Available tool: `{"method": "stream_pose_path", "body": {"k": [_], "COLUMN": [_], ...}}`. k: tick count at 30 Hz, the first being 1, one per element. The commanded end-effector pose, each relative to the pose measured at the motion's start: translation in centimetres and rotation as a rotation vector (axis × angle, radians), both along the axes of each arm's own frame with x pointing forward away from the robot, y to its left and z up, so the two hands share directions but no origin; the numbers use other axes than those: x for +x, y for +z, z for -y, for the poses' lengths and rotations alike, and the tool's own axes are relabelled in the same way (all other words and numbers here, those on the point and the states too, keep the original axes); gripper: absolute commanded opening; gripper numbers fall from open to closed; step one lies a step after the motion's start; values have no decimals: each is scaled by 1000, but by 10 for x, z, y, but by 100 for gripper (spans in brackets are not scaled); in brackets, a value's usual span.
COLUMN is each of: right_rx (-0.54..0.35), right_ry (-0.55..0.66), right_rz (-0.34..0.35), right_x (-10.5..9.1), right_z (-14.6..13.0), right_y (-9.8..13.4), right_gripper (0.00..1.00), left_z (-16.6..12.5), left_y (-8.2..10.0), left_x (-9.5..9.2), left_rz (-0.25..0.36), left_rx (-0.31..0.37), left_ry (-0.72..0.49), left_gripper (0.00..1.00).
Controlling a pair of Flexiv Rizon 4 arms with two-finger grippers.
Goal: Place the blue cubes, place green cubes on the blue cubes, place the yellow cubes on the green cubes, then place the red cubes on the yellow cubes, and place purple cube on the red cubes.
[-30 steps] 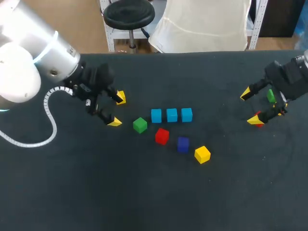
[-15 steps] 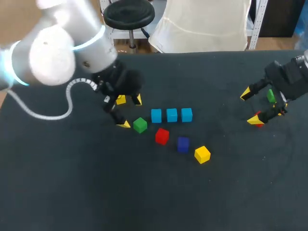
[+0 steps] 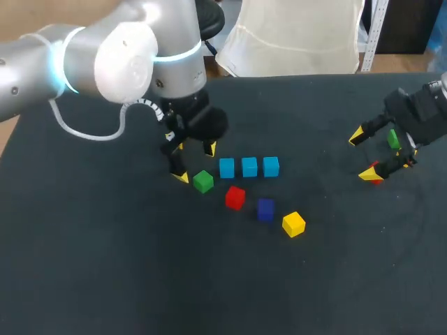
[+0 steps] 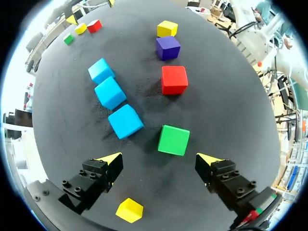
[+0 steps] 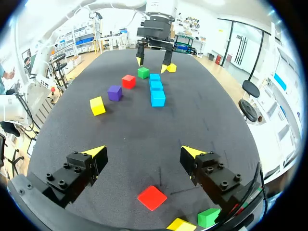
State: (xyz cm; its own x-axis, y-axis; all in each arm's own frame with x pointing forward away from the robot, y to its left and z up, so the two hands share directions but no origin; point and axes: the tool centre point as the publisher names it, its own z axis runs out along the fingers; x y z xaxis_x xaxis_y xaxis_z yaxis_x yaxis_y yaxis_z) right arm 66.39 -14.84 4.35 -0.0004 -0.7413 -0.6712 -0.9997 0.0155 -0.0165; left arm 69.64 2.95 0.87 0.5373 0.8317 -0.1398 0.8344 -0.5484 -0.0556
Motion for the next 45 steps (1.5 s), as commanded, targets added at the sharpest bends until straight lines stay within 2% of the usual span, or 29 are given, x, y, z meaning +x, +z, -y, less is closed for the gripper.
{"method": "stream_pose_path", "body": {"k": [1,9,12,14,15,19,22,25,27,29,30,31,34,38,42,45], "right_rx": [3,3,3,3,3,3,3,3,3,3,3,3,3,3,3,3], "right_ry": [1,1,1,1,1,1,1,1,1,1,1,1,1,1,1,1], "right_rz": [0,0,0,0,0,0,0,0,0,0,0,0,0,0,0,0], "right_x": [1,1,1,1,1,1,1,1,1,1,1,1,1,1,1,1], "right_z": [0,0,0,0,0,0,0,0,0,0,0,0,0,0,0,0], "right_y": [-1,-1,-1,-1,-1,-1,-1,-1,-1,-1,-1,-1,-1,-1,-1,-1], "right_gripper": [100,100,100,100,100,100,100,100,100,100,100,100,100,100,100,100], "left_z": [-3,-3,-3,-3,-4,-5,-5,-4,-2,-1,-1,0,1,1,2,2], "left_y": [-1,-8,-11,-11,-12,-14,-15,-16,-16,-16,-16,-16,-16,-16,-16,-14], "left_x": [1,-17,-18,-19,-20,-21,-22,-23,-22,-21,-21,-21,-21,-21,-21,-22], "left_rz": [-2,41,41,44,45,43,48,56,60,62,67,68,69,70,73,73], "left_rx": [-7,-27,-30,-34,-35,-37,-43,-52,-57,-64,-72,-70,-70,-73,-79,-88], "left_ry": [-22,-93,-99,-103,-103,-92,-91,-97,-100,-102,-105,-107,-109,-109,-106,-97], "left_gripper": [100,100,96,86,85,82,75,77,75,69,64,44,32,27,2,0]}}
